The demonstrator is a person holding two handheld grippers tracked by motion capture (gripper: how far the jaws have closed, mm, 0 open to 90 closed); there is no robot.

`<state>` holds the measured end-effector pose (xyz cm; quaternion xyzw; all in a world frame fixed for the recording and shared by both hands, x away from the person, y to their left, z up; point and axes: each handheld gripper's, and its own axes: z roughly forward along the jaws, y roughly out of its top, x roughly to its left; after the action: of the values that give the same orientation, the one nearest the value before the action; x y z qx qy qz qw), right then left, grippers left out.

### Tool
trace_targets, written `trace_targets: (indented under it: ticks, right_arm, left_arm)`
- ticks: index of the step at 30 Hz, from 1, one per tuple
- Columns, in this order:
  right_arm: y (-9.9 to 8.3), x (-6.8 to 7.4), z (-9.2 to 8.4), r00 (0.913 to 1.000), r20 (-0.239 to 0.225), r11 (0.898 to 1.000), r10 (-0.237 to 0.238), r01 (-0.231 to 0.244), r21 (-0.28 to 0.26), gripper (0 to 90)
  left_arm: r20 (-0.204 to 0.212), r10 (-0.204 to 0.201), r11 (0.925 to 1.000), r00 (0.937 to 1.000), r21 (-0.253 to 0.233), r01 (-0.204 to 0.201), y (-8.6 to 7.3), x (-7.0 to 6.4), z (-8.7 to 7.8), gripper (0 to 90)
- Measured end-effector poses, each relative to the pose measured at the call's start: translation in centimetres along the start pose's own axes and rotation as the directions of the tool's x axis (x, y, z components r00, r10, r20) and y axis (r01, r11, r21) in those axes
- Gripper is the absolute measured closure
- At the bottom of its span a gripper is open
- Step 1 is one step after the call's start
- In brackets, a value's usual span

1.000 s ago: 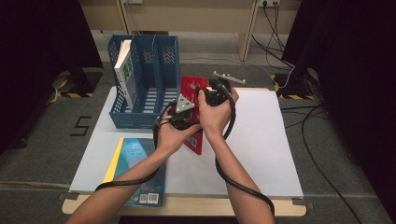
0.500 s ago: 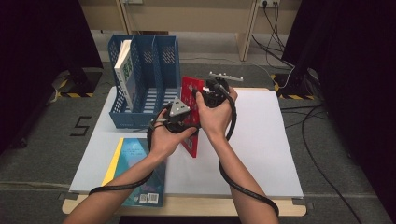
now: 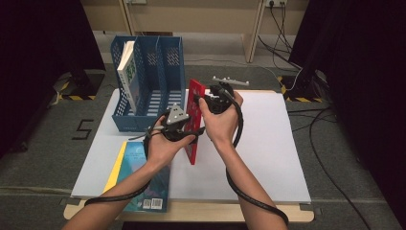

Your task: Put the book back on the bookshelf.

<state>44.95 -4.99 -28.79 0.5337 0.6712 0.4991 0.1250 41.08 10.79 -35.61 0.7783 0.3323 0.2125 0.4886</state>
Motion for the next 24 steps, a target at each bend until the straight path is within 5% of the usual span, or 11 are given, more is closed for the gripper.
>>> trace_targets:
  ticks: [24]
  right_arm:
    - [-1.0, 1.0, -0.7, 0.9911, -0.12, 0.998, -0.058, 0.061, 0.021, 53.4]
  left_arm:
    - [0.014, -0.012, 0.9999, 0.9998, 0.005, 0.012, -1.3, 0.6, -2.1, 47.1]
